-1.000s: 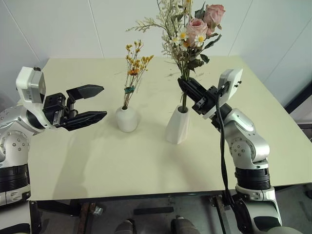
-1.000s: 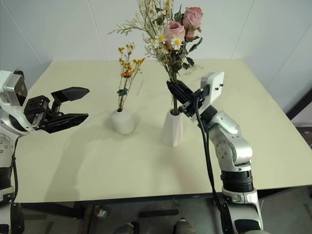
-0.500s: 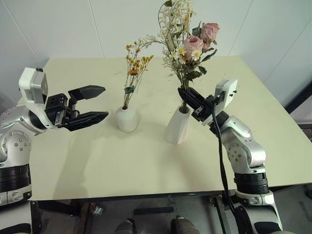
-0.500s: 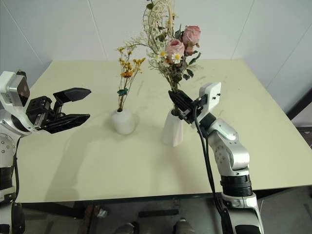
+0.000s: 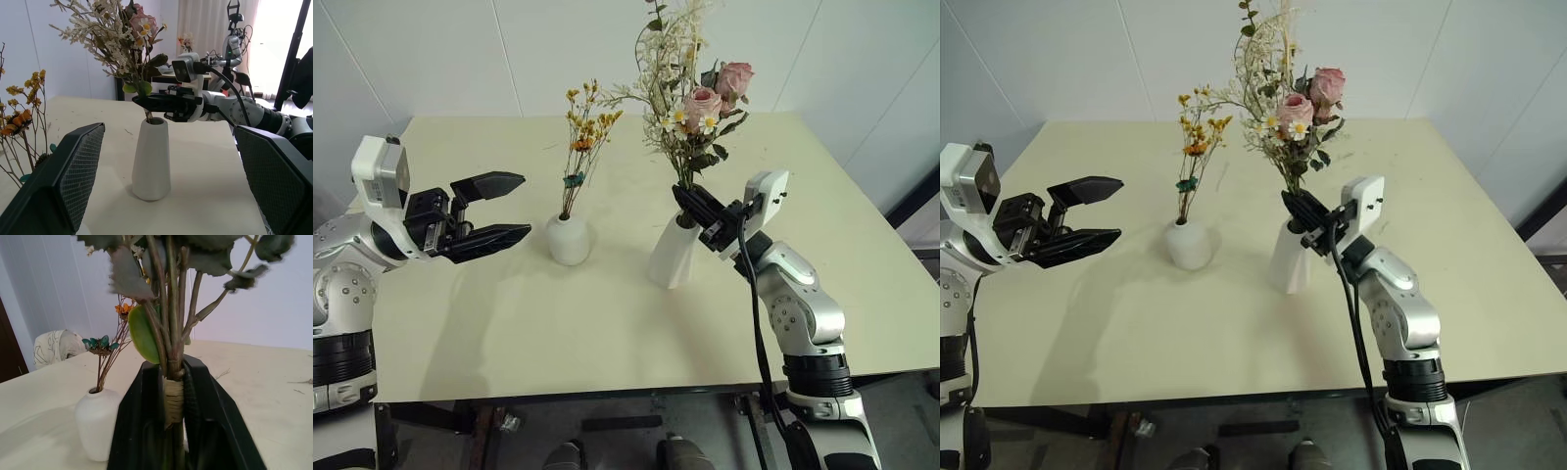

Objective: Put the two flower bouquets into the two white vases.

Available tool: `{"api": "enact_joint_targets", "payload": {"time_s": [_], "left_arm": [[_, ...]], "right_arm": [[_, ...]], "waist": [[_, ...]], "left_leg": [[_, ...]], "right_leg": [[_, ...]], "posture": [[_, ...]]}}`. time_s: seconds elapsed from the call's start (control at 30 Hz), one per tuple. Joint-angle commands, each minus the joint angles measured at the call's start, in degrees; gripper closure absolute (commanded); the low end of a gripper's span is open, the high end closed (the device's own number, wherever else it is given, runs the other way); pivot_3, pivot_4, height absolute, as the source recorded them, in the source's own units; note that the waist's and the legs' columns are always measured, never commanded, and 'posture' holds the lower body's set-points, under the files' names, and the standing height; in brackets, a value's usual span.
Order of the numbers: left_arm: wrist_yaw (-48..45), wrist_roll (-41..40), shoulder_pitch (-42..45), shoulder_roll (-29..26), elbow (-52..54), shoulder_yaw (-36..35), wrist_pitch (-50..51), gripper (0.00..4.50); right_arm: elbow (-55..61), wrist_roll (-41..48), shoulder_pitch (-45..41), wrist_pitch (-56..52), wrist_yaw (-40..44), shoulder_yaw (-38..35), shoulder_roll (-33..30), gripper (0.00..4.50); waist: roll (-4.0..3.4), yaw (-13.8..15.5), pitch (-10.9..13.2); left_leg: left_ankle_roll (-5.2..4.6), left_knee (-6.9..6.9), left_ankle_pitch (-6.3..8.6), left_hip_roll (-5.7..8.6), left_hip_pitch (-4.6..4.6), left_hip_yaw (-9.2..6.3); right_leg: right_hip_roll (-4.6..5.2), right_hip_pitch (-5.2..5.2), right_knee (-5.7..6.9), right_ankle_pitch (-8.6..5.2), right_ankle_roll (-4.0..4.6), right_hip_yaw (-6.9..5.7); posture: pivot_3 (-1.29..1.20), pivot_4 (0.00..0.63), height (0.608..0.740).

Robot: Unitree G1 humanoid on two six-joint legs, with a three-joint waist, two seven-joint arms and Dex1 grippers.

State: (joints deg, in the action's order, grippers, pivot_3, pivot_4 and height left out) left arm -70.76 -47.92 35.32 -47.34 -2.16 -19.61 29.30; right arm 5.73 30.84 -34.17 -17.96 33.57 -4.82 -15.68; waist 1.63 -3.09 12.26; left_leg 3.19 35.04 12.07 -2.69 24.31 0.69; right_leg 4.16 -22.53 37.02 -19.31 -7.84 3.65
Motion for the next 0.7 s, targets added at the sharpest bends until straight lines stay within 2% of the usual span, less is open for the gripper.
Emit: {"api": "enact_joint_targets", "payload": {"time_s": [0.03,0.3,0.47,0.7], "left_arm": [[0.0,-0.1,0.5,-0.1,1.9,-0.7,-0.9,0.0],[0.0,0.2,0.8,0.0,1.5,-0.5,-1.3,0.0],[0.0,0.4,0.8,0.0,1.1,-0.5,-1.6,0.0],[-0.6,0.9,-0.3,-0.2,-0.1,-1.8,-3.2,0.0]], "right_arm": [[5.0,0.8,0.2,-0.4,1.3,0.3,-1.3,2.77],[9.8,2.1,-0.1,-4.0,2.4,-0.2,-4.9,0.02],[13.4,4.1,1.4,-7.7,5.9,-1.7,-11.2,0.02],[18.5,10.4,6.1,-15.4,13.8,-7.7,-26.0,0.02]], "waist": [[0.0,0.0,0.0],[0.0,0.0,0.0],[0.0,0.1,0.0],[0.01,0.6,0.0]], "left_leg": [[0.0,0.0,0.0,0.0,0.0,0.0],[0.0,0.01,0.0,0.0,0.0,0.0],[0.0,0.0,0.0,0.0,0.0,0.0],[-0.02,0.01,0.01,0.0,0.0,0.01]], "right_leg": [[0.0,0.0,0.0,0.0,0.0,0.0],[0.0,0.0,0.01,0.0,0.0,0.0],[0.0,0.02,-0.03,0.0,0.0,0.0],[0.0,0.04,-0.08,0.0,0.0,0.0]], "posture": [[0.0,0.15,0.74],[0.0,0.15,0.74],[0.0,0.15,0.74],[0.0,0.15,0.74]]}}
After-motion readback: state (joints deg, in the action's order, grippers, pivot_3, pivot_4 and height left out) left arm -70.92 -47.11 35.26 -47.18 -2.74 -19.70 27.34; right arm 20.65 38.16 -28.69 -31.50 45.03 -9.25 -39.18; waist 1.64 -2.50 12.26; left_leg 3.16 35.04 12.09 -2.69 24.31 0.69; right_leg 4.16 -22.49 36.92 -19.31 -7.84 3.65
